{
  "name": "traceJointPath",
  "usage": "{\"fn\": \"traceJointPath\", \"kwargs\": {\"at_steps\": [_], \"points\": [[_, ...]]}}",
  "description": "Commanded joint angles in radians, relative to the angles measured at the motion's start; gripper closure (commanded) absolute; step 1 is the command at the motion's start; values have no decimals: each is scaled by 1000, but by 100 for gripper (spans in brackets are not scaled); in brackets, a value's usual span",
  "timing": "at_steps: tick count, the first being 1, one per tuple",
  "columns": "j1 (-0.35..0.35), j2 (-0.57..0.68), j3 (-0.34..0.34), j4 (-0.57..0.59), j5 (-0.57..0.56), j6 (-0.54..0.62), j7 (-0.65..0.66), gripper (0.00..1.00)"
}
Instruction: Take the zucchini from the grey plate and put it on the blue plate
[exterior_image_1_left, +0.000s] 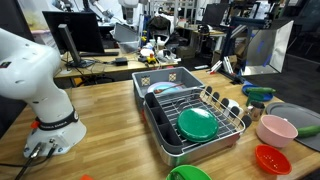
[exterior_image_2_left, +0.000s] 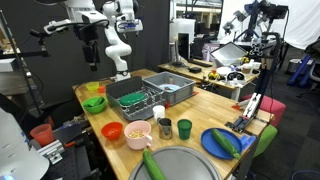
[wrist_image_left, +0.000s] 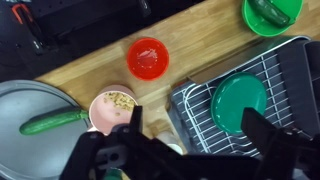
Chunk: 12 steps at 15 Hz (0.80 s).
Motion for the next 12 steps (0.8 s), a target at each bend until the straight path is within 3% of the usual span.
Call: {"fn": "traceJointPath", "kwargs": {"at_steps": [1,12], "points": [[-61,-55,14,-62,-3,-22,129,0],[-67,-72,5,-92,7,-40,171,0]]}}
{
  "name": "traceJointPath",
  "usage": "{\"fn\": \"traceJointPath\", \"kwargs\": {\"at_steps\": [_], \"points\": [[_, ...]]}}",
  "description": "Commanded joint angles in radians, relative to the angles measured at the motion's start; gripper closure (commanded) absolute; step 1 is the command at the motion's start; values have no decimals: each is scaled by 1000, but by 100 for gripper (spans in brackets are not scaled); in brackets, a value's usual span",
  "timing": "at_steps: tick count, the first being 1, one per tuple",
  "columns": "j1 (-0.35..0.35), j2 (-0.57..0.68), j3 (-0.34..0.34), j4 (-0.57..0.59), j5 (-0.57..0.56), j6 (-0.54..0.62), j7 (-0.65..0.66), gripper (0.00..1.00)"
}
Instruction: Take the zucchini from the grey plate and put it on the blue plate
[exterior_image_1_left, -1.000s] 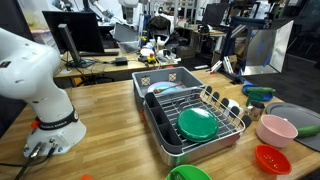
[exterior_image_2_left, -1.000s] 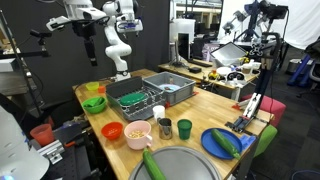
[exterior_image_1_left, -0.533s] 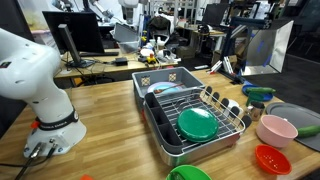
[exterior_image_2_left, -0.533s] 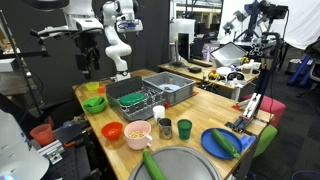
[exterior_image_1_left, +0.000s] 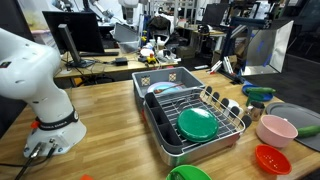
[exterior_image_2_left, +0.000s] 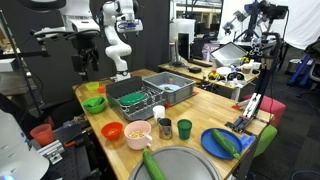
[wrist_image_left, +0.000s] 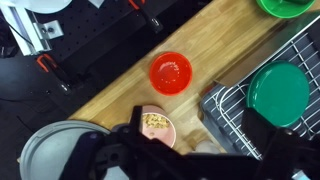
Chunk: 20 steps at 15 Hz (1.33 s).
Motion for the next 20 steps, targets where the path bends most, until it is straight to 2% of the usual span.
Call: {"fn": "traceJointPath", "kwargs": {"at_steps": [1,4,8,14,16,20], "points": [[-7,-1,5,2,4,-4,-4,0],[-46,41,-8,3,25,20,56,0],[-140,87,-44,-7,8,94,180,0],[-268,171,-101,-9,-26,139,376,0],[-280,190,-125,-9,-28,139,424,0],[-260,184,-150,-8,-31,130,404,0]]}}
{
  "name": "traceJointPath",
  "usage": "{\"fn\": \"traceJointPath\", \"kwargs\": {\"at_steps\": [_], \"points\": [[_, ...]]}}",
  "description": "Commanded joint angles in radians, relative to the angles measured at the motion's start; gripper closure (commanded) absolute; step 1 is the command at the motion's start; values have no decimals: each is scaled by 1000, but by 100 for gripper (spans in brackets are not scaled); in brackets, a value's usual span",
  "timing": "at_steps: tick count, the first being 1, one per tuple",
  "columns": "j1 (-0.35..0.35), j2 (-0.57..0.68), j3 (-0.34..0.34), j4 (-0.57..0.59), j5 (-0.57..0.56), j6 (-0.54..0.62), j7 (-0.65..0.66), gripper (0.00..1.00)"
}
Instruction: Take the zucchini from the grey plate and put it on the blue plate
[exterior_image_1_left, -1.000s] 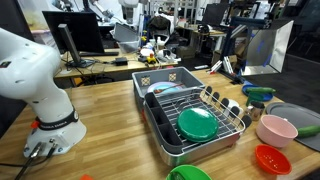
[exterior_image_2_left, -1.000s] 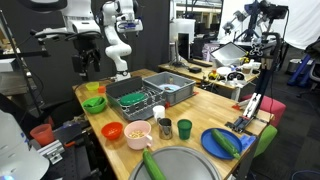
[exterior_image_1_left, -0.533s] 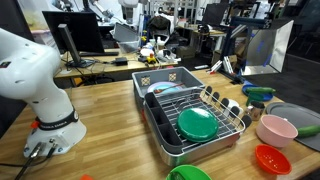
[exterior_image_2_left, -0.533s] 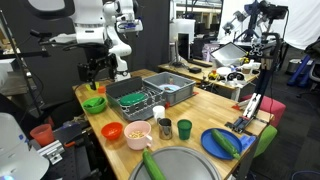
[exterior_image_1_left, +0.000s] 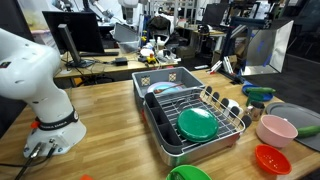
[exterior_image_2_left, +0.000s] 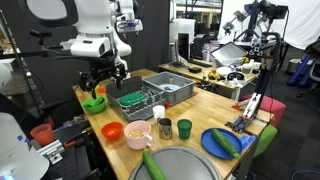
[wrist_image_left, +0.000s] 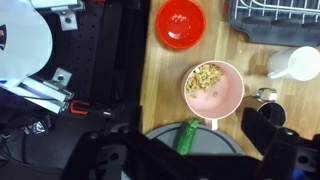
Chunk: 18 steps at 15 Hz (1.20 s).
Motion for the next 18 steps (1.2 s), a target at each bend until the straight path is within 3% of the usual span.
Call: {"fn": "traceJointPath", "kwargs": {"at_steps": [1,8,13,18], "points": [[15,-1,-15,2,-10,-1,11,0],[17,-1,-15,2,-10,-1,14,0],[-39,67,-29,0,-5,54,181,0],[-61,186,-108,-4,30,116,306,0]]}}
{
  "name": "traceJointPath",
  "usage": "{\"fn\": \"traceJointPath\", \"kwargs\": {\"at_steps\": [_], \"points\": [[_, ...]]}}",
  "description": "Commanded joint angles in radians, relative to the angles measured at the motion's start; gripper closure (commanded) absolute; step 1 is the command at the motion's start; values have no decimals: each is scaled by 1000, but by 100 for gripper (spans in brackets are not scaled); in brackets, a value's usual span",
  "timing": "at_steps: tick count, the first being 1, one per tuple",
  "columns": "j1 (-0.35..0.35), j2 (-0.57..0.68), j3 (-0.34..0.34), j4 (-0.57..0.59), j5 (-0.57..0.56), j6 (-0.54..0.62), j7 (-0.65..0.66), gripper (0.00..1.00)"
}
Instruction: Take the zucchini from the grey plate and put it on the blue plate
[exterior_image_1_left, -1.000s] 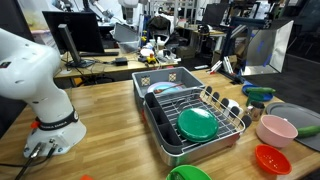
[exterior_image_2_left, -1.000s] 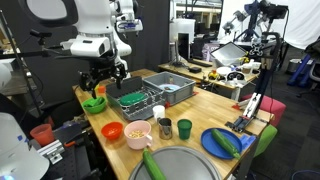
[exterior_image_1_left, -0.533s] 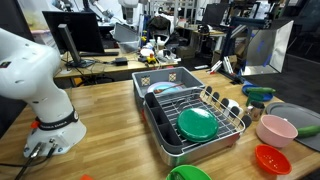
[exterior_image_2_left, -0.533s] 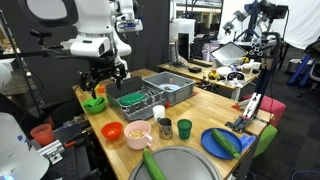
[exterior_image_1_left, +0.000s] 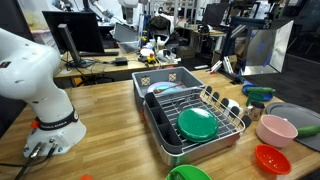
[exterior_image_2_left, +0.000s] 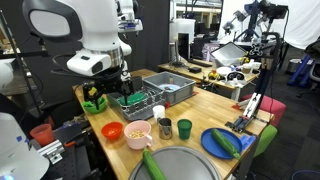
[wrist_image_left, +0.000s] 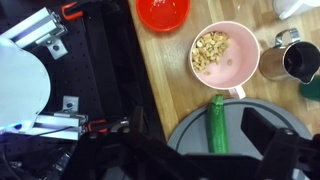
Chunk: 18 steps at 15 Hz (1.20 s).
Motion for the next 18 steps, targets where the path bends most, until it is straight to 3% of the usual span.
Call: {"fn": "traceJointPath", "kwargs": {"at_steps": [1,4,18], "points": [[4,91,-58,0,48,22,52,0],[10,153,-103,2,76,20,46,0],[12,160,-107,6,60,16,54,0]]}}
